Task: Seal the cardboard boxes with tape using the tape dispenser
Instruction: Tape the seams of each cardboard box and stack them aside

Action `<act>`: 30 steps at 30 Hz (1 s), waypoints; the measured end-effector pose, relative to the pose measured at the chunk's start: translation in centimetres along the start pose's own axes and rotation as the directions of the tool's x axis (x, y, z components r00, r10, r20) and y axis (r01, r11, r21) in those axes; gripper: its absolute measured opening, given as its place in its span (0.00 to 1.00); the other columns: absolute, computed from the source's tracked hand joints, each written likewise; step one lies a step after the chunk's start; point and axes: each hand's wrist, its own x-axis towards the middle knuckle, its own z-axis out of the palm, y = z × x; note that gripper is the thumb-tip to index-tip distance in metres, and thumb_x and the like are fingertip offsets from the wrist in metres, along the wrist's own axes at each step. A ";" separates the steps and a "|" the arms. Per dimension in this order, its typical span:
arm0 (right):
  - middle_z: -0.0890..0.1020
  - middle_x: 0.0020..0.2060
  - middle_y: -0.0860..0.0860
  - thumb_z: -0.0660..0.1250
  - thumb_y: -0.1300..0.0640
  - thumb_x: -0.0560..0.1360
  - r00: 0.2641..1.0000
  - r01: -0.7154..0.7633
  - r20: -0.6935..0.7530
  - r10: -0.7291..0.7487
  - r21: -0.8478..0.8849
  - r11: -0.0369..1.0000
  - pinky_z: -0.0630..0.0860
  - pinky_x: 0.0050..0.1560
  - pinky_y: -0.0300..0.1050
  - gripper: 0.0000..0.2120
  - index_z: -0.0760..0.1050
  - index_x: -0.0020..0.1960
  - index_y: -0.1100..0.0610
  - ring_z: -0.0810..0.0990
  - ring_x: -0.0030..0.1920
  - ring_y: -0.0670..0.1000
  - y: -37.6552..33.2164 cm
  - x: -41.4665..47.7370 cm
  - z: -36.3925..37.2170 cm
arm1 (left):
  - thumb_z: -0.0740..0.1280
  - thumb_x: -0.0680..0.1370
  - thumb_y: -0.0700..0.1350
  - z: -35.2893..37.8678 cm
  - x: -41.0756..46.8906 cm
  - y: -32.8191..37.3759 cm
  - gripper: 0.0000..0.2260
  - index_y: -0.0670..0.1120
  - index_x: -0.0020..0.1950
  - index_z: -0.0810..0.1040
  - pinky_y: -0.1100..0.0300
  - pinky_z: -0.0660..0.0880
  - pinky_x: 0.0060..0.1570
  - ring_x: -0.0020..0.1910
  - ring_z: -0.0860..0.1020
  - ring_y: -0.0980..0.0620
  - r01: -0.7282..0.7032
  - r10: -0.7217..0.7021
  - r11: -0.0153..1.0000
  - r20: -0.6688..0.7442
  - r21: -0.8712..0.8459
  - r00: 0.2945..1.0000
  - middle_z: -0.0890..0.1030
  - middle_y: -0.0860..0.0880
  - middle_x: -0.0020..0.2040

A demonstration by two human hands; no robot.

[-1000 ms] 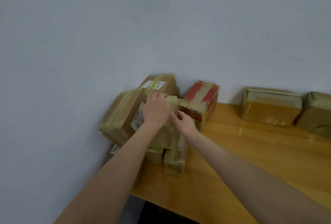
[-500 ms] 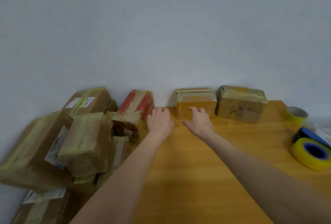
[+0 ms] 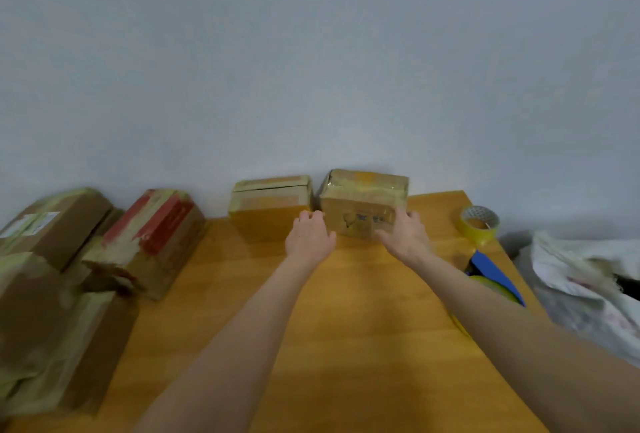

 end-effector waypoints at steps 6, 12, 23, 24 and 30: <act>0.64 0.71 0.58 0.68 0.50 0.76 0.993 -0.106 0.064 0.095 0.223 0.969 0.70 0.63 0.52 0.35 0.56 0.76 0.57 0.69 0.68 0.60 2.5 4.5 -1.8 | 0.66 0.78 0.52 1.4 3.8 3.0 0.29 0.44 0.75 0.61 0.51 0.71 0.64 0.68 0.70 0.45 0.094 -0.083 0.971 0.063 -0.217 0.995 0.66 0.43 0.72; 0.59 0.76 0.58 0.70 0.50 0.75 0.990 -0.134 0.094 0.110 0.317 0.939 0.62 0.71 0.51 0.42 0.48 0.78 0.60 0.60 0.75 0.58 3.5 8.5 -1.3 | 0.67 0.78 0.53 2.8 10.2 3.1 0.34 0.42 0.77 0.56 0.49 0.63 0.69 0.73 0.63 0.44 0.157 -0.150 0.935 0.046 -0.318 0.988 0.60 0.42 0.76; 0.76 0.65 0.55 0.69 0.43 0.74 0.993 -0.112 0.077 0.091 0.329 0.938 0.73 0.59 0.50 0.31 0.67 0.71 0.57 0.75 0.63 0.56 7.3 10.9 -1.6 | 0.62 0.79 0.57 6.6 12.5 3.7 0.30 0.43 0.75 0.59 0.47 0.69 0.62 0.68 0.67 0.37 0.295 -0.294 0.947 0.031 -0.125 0.955 0.64 0.37 0.71; 0.74 0.67 0.55 0.68 0.40 0.74 0.989 -0.142 0.073 0.127 0.257 0.956 0.73 0.62 0.52 0.35 0.64 0.73 0.58 0.73 0.66 0.57 7.9 10.6 -1.9 | 0.61 0.80 0.57 6.5 11.6 3.9 0.29 0.43 0.75 0.58 0.47 0.71 0.59 0.67 0.68 0.37 0.311 -0.309 0.945 0.034 -0.099 0.950 0.64 0.37 0.71; 0.84 0.45 0.51 0.65 0.36 0.73 0.984 -0.078 0.160 0.081 -0.031 0.997 0.79 0.45 0.50 0.25 0.77 0.60 0.53 0.82 0.46 0.53 11.0 7.5 -3.2 | 0.54 0.80 0.62 6.6 6.8 3.8 0.24 0.42 0.59 0.72 0.58 0.71 0.34 0.41 0.77 0.48 0.285 -0.302 0.941 0.076 0.180 0.950 0.78 0.47 0.44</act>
